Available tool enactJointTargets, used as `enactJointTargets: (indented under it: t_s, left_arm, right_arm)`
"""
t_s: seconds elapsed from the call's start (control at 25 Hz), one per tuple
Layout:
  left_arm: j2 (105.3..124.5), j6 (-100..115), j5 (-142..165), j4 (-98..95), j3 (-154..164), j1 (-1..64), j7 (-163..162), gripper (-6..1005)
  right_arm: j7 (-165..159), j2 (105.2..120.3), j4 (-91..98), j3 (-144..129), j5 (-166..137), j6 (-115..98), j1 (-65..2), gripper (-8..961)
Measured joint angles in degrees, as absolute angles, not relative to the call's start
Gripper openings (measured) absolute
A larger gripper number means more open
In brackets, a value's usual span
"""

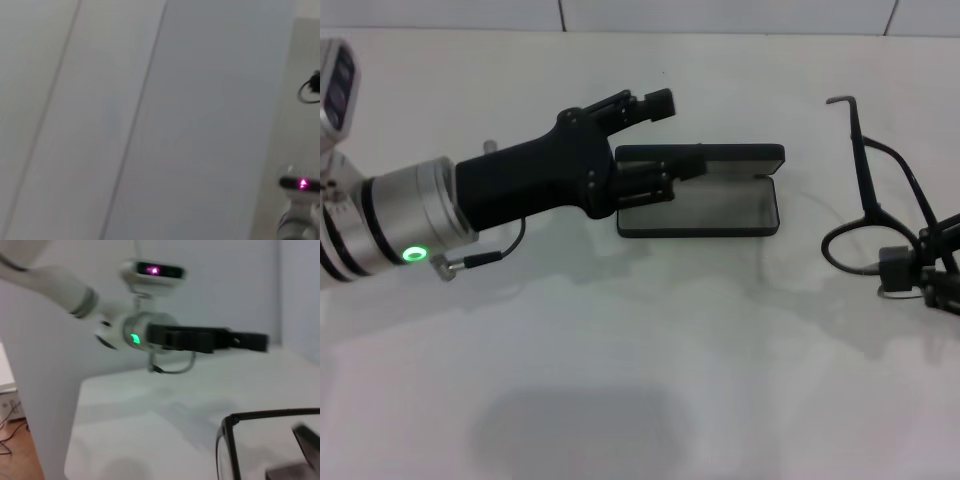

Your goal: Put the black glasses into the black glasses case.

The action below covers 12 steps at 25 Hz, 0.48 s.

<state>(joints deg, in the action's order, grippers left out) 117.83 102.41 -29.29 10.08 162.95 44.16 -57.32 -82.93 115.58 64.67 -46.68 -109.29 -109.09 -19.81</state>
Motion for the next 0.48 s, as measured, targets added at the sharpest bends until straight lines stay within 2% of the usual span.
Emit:
enactJointTargets:
  t_s: [0.24, 0.48]
  left_arm:
    - [117.13, 105.7, -24.6, 10.1, 163.0, 49.2, -64.3, 857]
    - [117.38, 106.4, -21.3, 10.1, 163.0, 53.2, -69.4, 857]
  right_arm:
    - [-63.0, 115.89, 56.2, -47.0, -107.2, -109.6, -20.4, 120]
    - [-52.2, 115.93, 51.8, -47.1, -106.3, -108.4, -21.6, 122]
